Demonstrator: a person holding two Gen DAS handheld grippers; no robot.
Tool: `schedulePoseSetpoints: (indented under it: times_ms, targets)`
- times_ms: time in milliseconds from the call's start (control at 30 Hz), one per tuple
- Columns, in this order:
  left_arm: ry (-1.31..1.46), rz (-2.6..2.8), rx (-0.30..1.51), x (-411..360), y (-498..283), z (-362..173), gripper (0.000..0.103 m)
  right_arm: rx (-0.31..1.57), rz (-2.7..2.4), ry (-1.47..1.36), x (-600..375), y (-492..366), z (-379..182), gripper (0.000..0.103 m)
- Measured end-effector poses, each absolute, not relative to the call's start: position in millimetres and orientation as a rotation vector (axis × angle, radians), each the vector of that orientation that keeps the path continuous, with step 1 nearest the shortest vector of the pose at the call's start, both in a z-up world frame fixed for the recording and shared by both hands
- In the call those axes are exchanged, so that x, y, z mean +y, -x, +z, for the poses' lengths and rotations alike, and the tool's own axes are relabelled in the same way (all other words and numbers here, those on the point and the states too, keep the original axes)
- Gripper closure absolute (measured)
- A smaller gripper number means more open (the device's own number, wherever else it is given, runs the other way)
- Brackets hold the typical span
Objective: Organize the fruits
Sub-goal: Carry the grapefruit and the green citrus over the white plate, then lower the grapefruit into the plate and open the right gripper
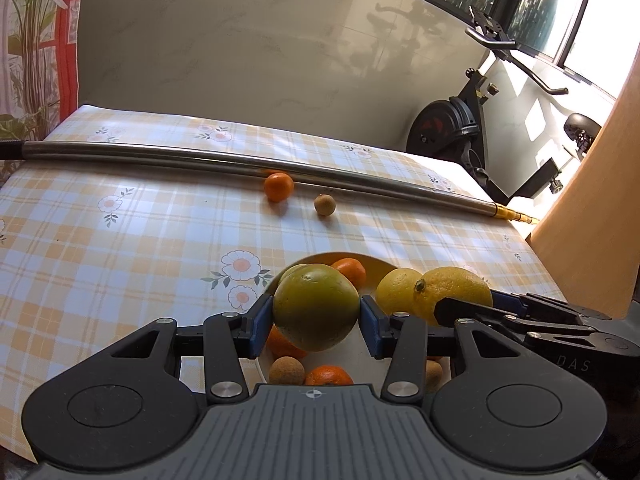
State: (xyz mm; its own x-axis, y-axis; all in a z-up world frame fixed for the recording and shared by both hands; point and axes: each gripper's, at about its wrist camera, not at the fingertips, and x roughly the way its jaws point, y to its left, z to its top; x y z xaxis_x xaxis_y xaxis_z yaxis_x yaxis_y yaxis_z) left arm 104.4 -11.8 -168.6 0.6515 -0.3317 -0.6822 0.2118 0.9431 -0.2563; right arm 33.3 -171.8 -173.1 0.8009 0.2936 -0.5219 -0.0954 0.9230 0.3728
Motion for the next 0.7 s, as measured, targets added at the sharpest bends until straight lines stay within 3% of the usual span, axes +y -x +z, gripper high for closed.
schedulePoseSetpoints:
  times_ms: [700]
  targets:
    - [0.159, -0.279, 0.823, -5, -98, -172, 0.054, 0.807, 0.297, -0.268, -133, -31, -202, 0.048]
